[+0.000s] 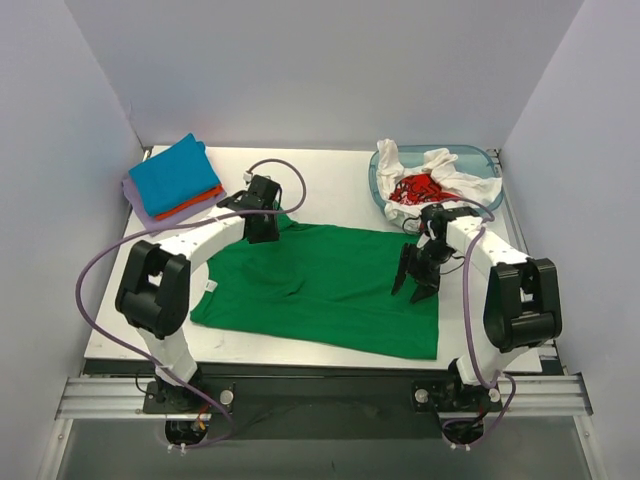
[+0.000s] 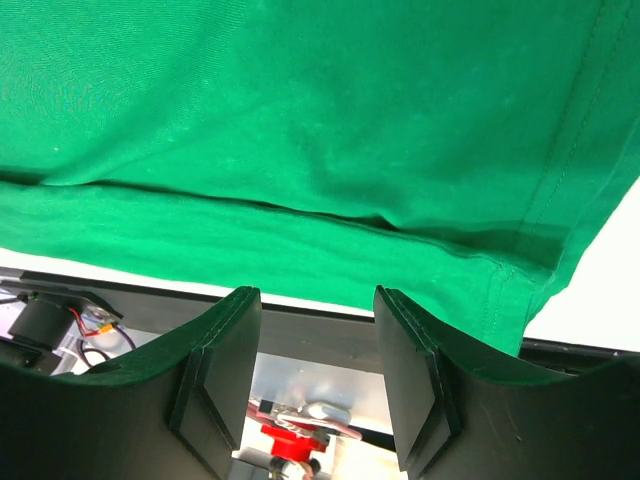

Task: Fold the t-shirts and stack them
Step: Fold the flattened tshirt in 1/3 of the way

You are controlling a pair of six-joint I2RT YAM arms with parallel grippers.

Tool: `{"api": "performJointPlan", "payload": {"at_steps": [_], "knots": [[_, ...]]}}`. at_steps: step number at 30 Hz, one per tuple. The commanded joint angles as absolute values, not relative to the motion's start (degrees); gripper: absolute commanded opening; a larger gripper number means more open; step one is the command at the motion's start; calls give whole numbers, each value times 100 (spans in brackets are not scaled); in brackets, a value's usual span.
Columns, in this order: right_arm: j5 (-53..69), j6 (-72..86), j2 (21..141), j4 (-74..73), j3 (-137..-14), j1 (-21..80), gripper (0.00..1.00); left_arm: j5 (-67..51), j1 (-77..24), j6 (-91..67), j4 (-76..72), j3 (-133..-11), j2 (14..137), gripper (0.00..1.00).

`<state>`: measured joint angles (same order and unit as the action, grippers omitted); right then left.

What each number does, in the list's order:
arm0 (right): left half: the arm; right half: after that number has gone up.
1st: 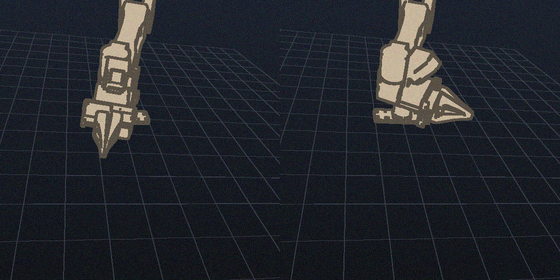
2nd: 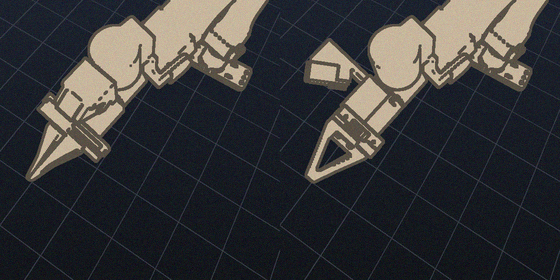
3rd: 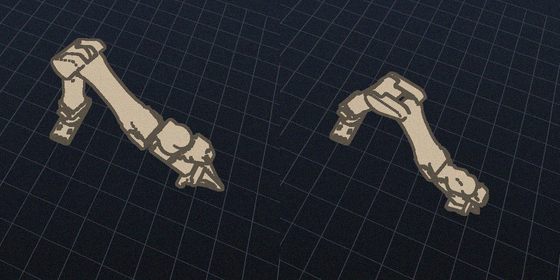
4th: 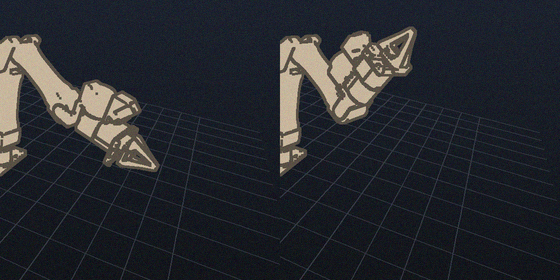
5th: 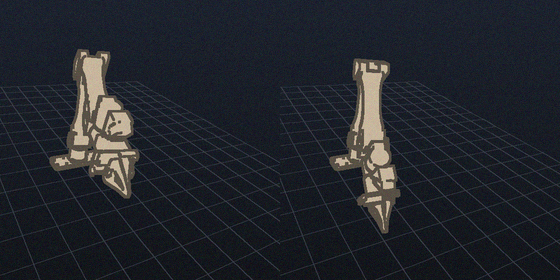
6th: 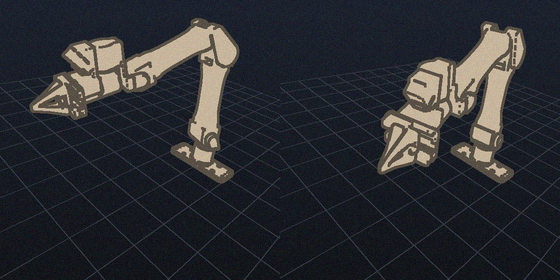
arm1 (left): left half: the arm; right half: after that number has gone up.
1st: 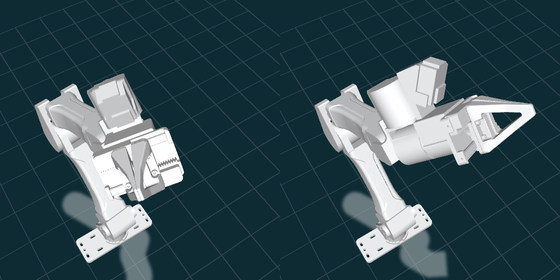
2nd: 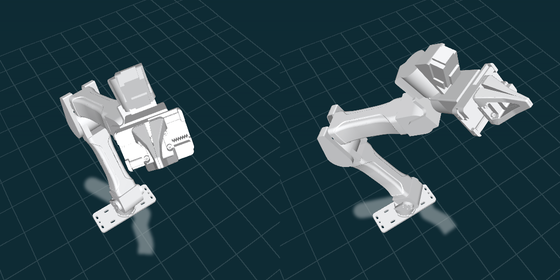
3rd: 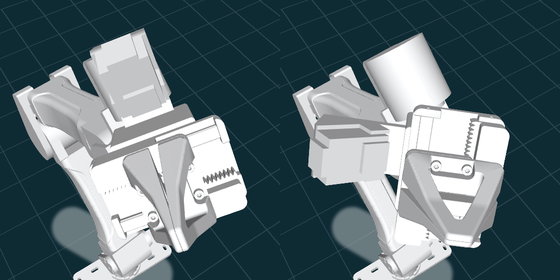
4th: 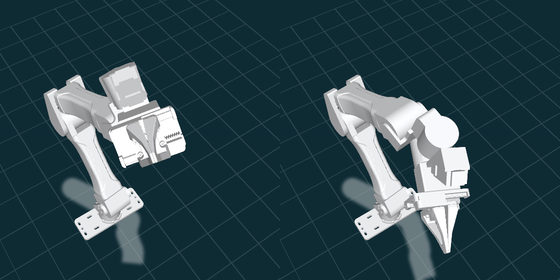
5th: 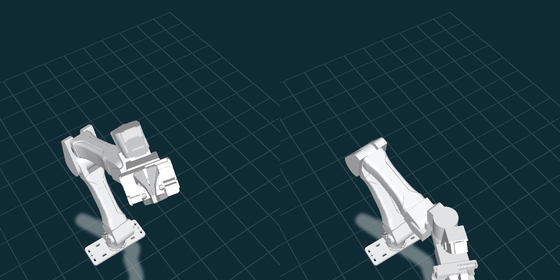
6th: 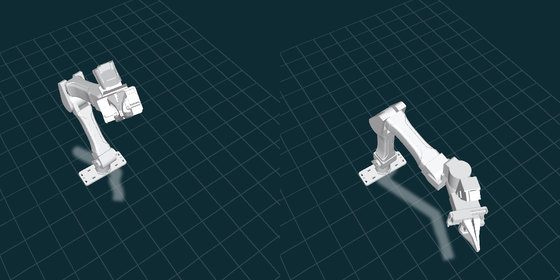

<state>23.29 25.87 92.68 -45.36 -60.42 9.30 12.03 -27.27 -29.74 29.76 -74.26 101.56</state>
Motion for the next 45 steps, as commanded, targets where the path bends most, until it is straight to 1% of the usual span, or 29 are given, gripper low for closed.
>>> {"api": "performJointPlan", "payload": {"at_steps": [1,6,7,9,21,35,38,40,41,45], "knots": [[2241,2443,9351,-4746,-6100,896,50,1546,-2602,-3024,3392,-7734,10371,38],[2294,2408,9457,-4737,-6187,896,50,1731,-2487,-2997,3480,-7848,10740,36],[2285,2391,9483,-4737,-6205,888,50,1758,-2470,-2997,3507,-7875,10792,32],[2294,2382,9492,-4737,-6214,888,50,1871,-2435,-2980,3577,-7910,10942,31],[2364,2347,9615,-4746,-6258,888,50,1986,-2399,-2892,3524,-7980,11144,32],[2373,2355,9624,-4737,-6214,888,50,1828,-2391,-2848,3340,-7919,11285,33],[2382,2364,9624,-4746,-6214,888,50,1784,-2391,-2848,3296,-7884,11294,29],[2373,2364,9624,-4737,-6223,879,50,1767,-2391,-2830,3278,-7858,11303,23],[2373,2364,9615,-4746,-6223,879,50,1749,-2391,-2804,3252,-7831,11311,18],[2373,2364,9633,-4746,-6223,888,50,1661,-2391,-2733,3182,-7796,11312,10]]}}
